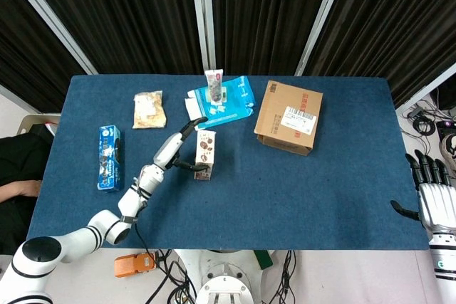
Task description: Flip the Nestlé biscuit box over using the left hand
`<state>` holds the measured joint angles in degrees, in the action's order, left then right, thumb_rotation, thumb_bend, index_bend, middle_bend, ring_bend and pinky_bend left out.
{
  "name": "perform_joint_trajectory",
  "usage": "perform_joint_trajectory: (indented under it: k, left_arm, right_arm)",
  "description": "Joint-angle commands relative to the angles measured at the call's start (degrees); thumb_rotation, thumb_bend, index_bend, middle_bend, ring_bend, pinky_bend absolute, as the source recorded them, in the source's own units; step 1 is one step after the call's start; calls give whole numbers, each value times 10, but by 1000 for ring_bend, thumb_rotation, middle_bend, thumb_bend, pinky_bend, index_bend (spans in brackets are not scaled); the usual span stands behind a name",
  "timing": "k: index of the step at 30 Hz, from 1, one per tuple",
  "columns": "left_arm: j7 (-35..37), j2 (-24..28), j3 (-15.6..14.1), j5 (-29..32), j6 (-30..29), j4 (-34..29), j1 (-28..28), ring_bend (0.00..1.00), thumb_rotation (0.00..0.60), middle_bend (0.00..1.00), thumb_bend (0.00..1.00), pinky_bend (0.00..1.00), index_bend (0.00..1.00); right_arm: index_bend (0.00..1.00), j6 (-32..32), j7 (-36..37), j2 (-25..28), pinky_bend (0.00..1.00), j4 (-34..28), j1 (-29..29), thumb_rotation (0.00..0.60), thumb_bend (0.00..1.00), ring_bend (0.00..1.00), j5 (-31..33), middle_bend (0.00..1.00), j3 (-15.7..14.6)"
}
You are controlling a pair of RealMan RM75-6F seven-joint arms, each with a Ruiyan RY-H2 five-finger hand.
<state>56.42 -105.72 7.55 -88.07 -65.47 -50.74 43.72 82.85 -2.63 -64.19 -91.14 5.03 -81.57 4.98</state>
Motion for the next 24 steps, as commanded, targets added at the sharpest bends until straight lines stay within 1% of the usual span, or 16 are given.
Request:
perform_joint_trajectory:
  k: [1,10,15,18,20,22,24]
  left_arm:
    - [-21,20,-8,-4,6,-18,-1,0,600,0,0,33,0]
    - [-96,80,-21,-2,23,-85,-6,0,600,0,0,3,0]
    - [-174,119,-23,6,36,-133,-8,0,600,0,0,0,0]
    - [-251,152,-20,11,29,-176,-14,0,600,0,0,0,0]
    - [-327,181,-17,17,26,-216,-18,0,600,0,0,0,0]
    - [-400,212,-11,30,27,-269,-21,0,600,0,0,0,0]
    - [-454,241,-6,43,36,-318,-21,0,600,0,0,0,0]
  right_arm:
    - [0,1,2,0,0,1,0,600,244,0,-1,3,0]
    - [0,-2,15,-4,0,12,0,600,244,0,-2,3,1]
    - [0,-3,22,-6,0,19,1,600,244,0,-3,3,1]
    - [0,-4,27,-6,0,23,2,600,244,0,-3,3,1]
    - [0,-5,29,-6,0,26,2,600,244,0,-3,3,1]
    - [0,-7,31,-7,0,28,3,600,244,0,-4,3,1]
    - [0,-7,34,-7,0,30,3,600,244,0,-4,3,1]
